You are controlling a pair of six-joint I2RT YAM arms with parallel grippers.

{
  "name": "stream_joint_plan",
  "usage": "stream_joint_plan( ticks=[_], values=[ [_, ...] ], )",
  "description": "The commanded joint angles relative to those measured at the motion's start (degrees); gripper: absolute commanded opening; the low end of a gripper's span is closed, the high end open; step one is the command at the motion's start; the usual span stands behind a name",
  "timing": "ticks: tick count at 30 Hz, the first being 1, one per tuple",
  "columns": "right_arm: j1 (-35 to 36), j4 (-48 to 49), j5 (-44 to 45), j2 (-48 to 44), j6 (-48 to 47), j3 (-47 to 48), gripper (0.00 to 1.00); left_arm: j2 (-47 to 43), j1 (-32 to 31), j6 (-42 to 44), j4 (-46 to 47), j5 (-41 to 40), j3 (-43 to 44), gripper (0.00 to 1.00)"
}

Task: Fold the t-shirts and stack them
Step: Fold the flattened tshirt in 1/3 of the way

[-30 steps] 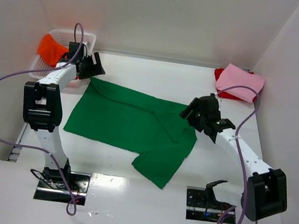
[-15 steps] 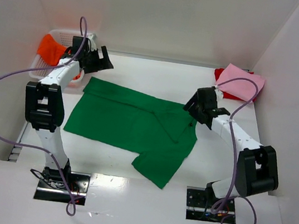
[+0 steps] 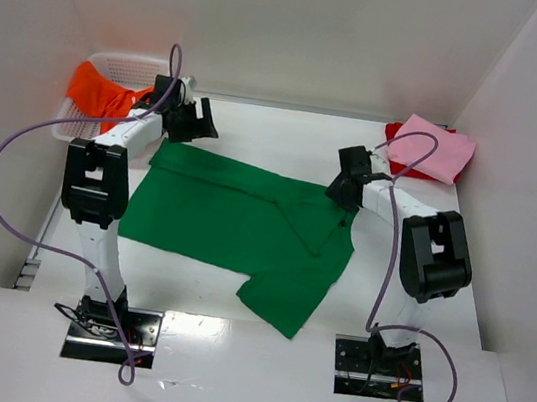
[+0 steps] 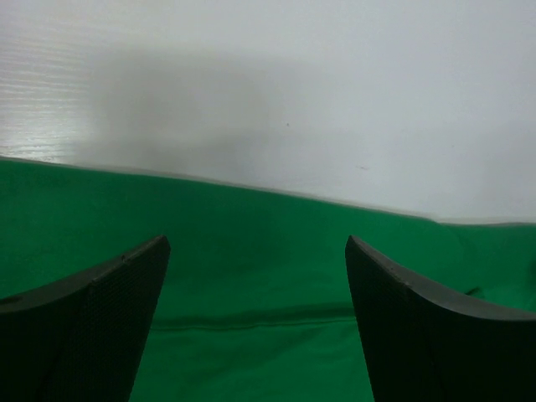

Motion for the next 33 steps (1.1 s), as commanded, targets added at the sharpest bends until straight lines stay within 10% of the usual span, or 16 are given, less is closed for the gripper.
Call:
stream_joint_plan(
  ticks=[1,12,33],
  values=[
    [-0.51,-3.2,2.66,2.84,-0.02,4.79,0.4,0.43,0.6,1.8,0.3,-0.96,0.19,0.93],
    [-0.51,-5.52,2.73,10.28,-1.16,9.52,0.07,0.96,0.6,1.8,-0.23,-0.96,-0.87,0.87],
    [-5.08,-8.51,1.26,20.74,-5.03,23.58,0.03,4.56,0.6,-1.71,-3.22,-6.98,-1.22,0.42]
  ],
)
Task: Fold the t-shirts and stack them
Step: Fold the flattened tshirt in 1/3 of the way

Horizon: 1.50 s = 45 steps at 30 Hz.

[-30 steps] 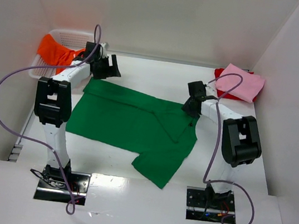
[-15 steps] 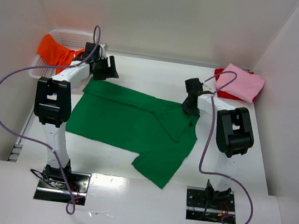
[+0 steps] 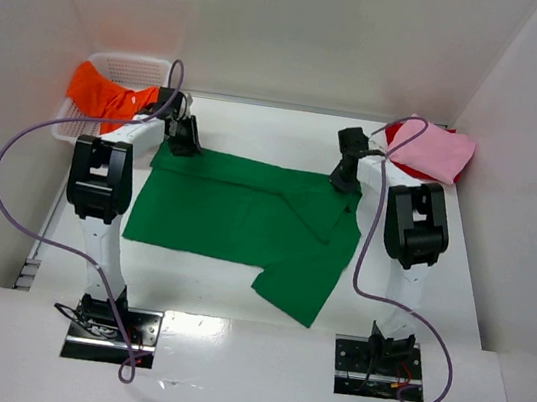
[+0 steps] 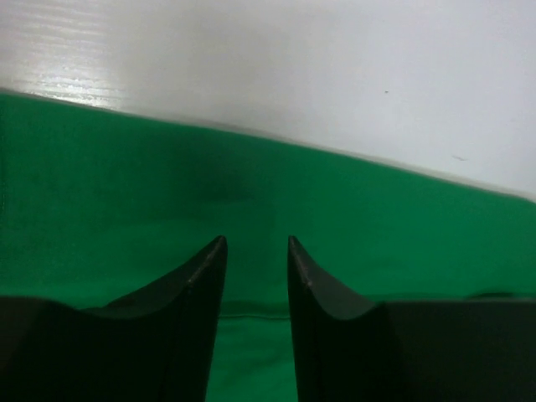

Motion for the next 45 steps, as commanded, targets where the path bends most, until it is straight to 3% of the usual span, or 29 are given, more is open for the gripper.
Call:
stream_joint_plan(
  ticks=[1,5,11,17,24,36,45],
  values=[
    [-2.48,-1.81,0.54,4.42,-1.86,6.1,0.03,1.72,0.24,-1.49,-0.8,-3.7,1.47,0.39],
    [-2.68,-2.17,-1.14,6.72,-2.74,10.82,0.02,2.73,0.24,-3.6,-0.97,-8.16,2.55,0.31],
    [-2.68,-3.57,-1.36,11.75,-6.1,18.85,0.02,5.17,0.24,-4.02,-0.97,-8.39,6.5,0.18],
    [-2.68,-6.73,-2.5,18.24,-8.18,28.72,0.02,8.93,0.24,-4.44,-1.67,-9.01,10.9,0.14],
    [-2.68,-6.74,-2.51,19.76,-9.26,29.95,0.02,12.03,-0.28,-4.44,-4.66,-9.97,13.38,0.0],
    [-7.78,-6.74,-2.59,21.06,-9.33,31.42,0.01,16.57,-2.04,-3.3,-6.13,-9.35,19.41,0.0],
    [-9.45,-8.67,-1.45,24.13,-11.36,38.39,0.01,18.42,-2.57,-3.3,-7.47,-9.96,23.83,0.0]
  ],
)
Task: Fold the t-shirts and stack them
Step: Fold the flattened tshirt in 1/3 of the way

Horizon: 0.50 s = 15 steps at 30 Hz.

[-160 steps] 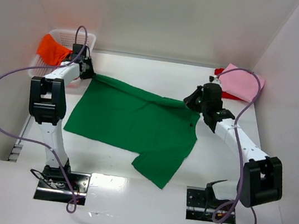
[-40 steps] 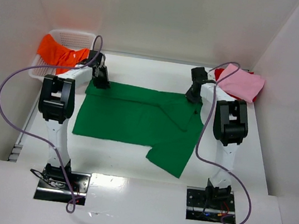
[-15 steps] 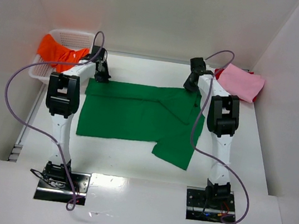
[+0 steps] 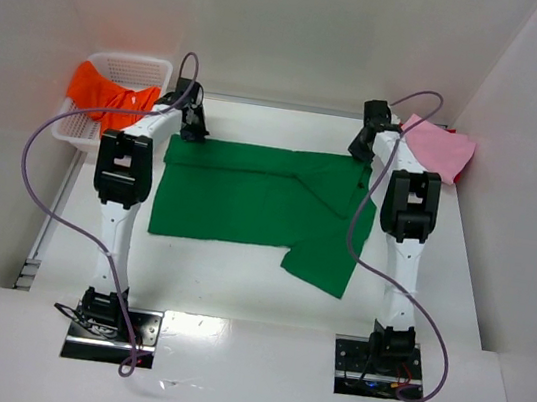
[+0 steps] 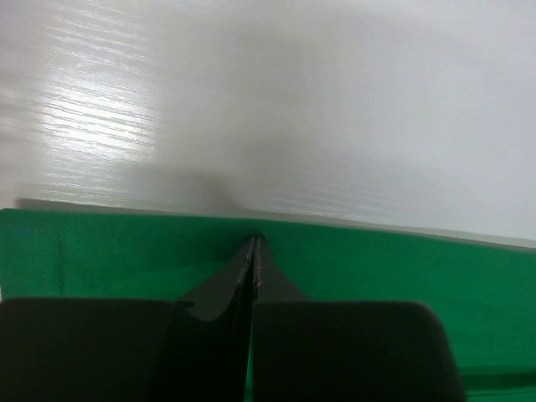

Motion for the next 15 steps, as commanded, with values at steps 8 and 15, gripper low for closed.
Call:
stream_joint_plan(
  ticks=[8,15],
  values=[
    [-0.68,-0.77,-2.11,-0.35,-4.11,5.0,0.11,0.67,-0.25,0.59,-1.96,0.42,4.34,0.22],
    [0.72,5.63,-10.91,-11.88,-6.47,-2.38,0.41,-4.12,-0.25,3.64,-1.96,4.43,8.39,0.64]
  ],
)
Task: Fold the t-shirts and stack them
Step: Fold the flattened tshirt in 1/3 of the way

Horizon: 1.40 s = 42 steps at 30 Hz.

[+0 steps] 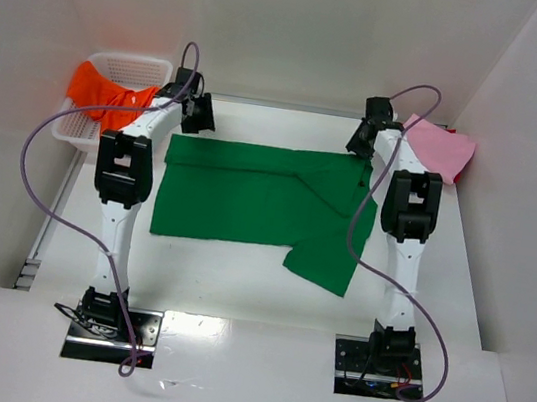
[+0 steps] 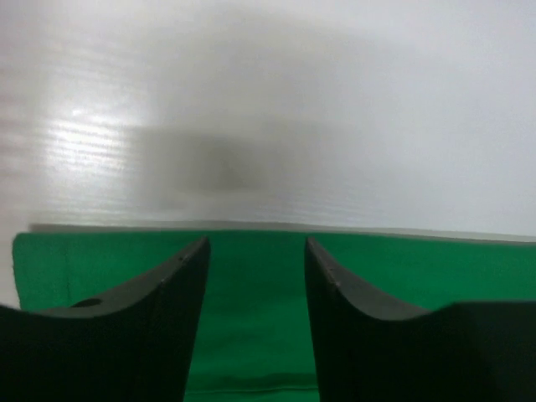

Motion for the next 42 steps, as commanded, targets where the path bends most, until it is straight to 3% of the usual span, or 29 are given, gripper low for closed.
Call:
stream_joint_plan(
  ticks=[1,11,24,34,42],
  values=[
    [1.39,5.84,-7.85,-13.01,-2.15,-5.86,0.42,-5.04,-0.19,1.78,0.31,3.27,2.43,0.65],
    [7.43,16.39,-16.56,-20.43,-0.83,-24.67,0.56,-10.9,-1.24,0.99,3.38,4.15,-12.11,0.67],
    [9.28,15.63,-15.08,-14.37,-1.45,-22.4,0.57,-10.91,0.52,-1.56,6.2,3.35,-19.97,0.61],
    [9.81,10.59,-12.09,-11.72,-1.98,-19.77,0.57,-8.63,0.52,-1.56,5.75,2.82,-19.44,0.45],
    [9.81,8.25,-11.81,-11.64,-1.98,-18.71,0.43,-8.1,0.52,-1.35,5.67,2.82,-19.23,0.45]
  ],
)
